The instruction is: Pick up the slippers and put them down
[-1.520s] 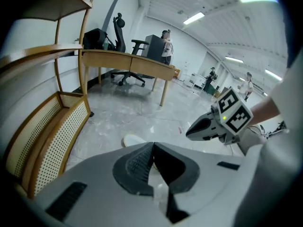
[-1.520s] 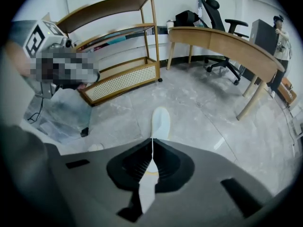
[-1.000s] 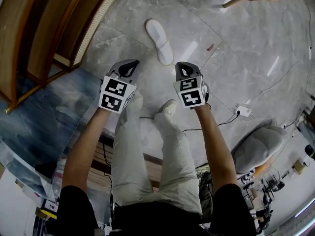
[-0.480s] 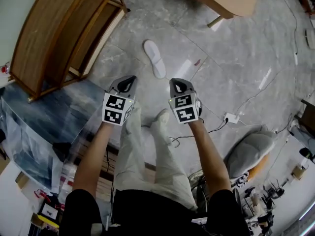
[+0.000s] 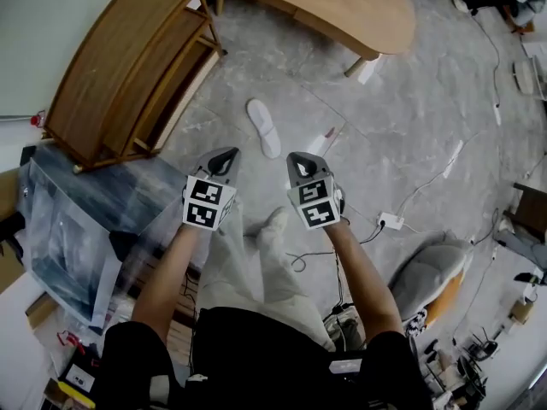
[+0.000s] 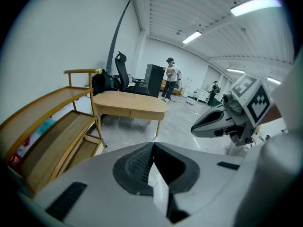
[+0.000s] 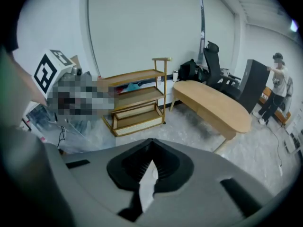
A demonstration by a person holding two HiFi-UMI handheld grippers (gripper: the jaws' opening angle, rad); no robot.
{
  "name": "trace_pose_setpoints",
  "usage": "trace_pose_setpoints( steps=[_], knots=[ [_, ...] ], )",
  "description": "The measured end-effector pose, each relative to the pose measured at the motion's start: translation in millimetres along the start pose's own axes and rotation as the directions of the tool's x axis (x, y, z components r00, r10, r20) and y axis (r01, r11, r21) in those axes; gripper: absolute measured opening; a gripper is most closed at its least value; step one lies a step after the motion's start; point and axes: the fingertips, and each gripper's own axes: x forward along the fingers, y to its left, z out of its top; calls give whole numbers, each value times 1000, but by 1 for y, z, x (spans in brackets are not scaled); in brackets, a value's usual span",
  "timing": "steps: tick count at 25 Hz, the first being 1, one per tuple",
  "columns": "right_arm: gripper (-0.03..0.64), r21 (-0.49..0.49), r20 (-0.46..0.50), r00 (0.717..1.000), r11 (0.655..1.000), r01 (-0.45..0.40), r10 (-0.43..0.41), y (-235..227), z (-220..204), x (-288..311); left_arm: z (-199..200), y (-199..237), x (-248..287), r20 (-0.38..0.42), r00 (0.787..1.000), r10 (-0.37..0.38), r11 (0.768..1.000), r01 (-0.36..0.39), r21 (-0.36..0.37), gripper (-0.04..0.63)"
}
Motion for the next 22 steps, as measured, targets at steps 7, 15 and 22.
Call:
trace_pose_setpoints(
  steps=[7, 15, 22],
  knots=[
    [-2, -59, 106, 994, 998, 2, 4, 5, 52, -61, 50, -35, -43, 72, 997, 15, 1000, -16, 16, 5],
    [-2, -105, 236, 972, 994, 5, 20, 17, 98, -128, 99, -73, -93, 149, 989, 16, 998, -24, 54, 5],
    [-2, -154, 318, 948, 988, 26, 24, 23, 122, -184, 142, -107, -131, 247, 968, 44, 995, -65, 75, 5]
  ],
)
